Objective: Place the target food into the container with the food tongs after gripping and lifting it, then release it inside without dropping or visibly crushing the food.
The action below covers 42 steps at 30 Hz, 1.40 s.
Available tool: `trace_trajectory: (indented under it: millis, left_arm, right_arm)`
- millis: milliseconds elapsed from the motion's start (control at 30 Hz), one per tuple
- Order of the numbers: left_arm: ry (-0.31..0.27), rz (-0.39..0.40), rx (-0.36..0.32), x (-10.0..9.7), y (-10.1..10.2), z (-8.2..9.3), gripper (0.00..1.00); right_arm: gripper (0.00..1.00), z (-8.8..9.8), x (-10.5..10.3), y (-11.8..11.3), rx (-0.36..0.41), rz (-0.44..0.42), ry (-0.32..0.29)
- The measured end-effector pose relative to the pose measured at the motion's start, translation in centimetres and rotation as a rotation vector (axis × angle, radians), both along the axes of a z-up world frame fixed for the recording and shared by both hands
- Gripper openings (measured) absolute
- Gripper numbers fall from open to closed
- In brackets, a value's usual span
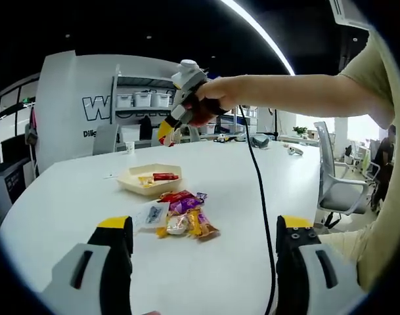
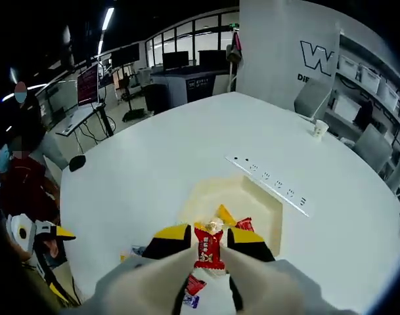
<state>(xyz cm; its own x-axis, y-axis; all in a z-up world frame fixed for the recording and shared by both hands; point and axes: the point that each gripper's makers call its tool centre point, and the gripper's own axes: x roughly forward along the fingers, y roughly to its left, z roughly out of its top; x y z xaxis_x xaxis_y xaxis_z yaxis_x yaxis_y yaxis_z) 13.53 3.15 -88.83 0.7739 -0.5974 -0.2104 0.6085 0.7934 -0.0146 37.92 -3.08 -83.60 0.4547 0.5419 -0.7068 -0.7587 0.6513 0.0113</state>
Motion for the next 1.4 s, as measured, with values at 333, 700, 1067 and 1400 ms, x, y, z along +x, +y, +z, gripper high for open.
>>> trace_trajectory:
  millis: [333, 700, 1067, 1400]
  left_arm:
    - [0.004, 0.009, 0.001, 0.1, 0.5, -0.1, 0.88]
    - [0.010, 0.015, -0.002, 0.1, 0.7, -0.4, 0.89]
    - [0.010, 0.012, -0.002, 0.1, 0.4, -0.4, 0.88]
    - [0.012, 0.003, 0.000, 0.0, -0.1, -0.5, 0.88]
  right_arm:
    - [0.17, 0.0, 1.3, 0.3, 0.010, -0.019, 0.004]
    - [0.19, 0.7, 2.9, 0.5, 0.027, -0.040, -0.034]
    - [0.19, 0.1, 2.4, 0.0, 0.021, -0.041, -0.016]
    - [0.18, -1.6, 1.3, -0.9, 0.019, -0.046, 0.019]
